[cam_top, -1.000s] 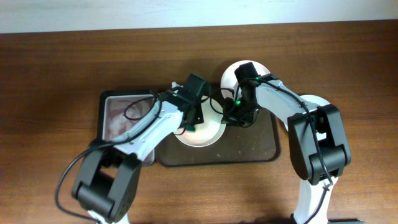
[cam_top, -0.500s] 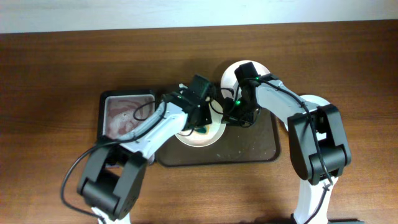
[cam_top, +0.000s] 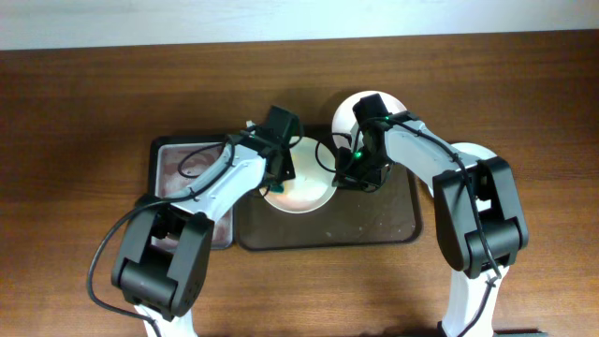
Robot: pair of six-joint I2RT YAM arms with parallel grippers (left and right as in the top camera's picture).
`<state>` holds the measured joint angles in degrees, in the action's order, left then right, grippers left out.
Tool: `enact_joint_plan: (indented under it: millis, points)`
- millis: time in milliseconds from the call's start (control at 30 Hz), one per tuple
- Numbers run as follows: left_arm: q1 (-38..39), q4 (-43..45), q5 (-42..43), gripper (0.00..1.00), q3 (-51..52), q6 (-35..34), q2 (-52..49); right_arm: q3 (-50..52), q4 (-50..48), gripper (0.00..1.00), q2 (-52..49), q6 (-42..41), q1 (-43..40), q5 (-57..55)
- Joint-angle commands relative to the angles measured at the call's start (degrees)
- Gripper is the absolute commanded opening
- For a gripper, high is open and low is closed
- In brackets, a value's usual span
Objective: Clean dirty plates on tray and stack at the side
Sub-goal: 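Scrub the sauce-smeared plate with the sponge while the right gripper holds its rim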
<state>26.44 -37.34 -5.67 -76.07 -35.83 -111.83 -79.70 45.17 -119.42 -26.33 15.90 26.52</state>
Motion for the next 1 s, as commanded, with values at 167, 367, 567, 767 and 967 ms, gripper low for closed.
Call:
enact_joint_plan:
  millis: [167,367,567,767,967]
  points:
    - [-0.1,2.4,20.7,0.00,-1.6,1.6,-0.6,0.7,2.0,0.18,0.3,0.5,-0.2,-1.7]
    - [1.9,-3.9,23.4,0.00,-1.5,1.6,-0.6,0.7,2.1,0.12,0.3,0.5,-0.2,-1.7]
    - [0.5,-9.9,5.9,0.00,-1.6,1.6,-0.6,0.7,2.4,0.09,0.3,0.6,-0.2,-1.7]
    - [-4.0,-5.1,1.4,0.00,-2.1,1.6,-0.5,0.7,2.7,0.04,0.3,0.6,-0.2,-1.7]
    - [-6.3,-0.1,11.0,0.00,-3.5,3.0,-0.5,0.7,3.0,0.04,0.3,1.0,-0.2,-2.7]
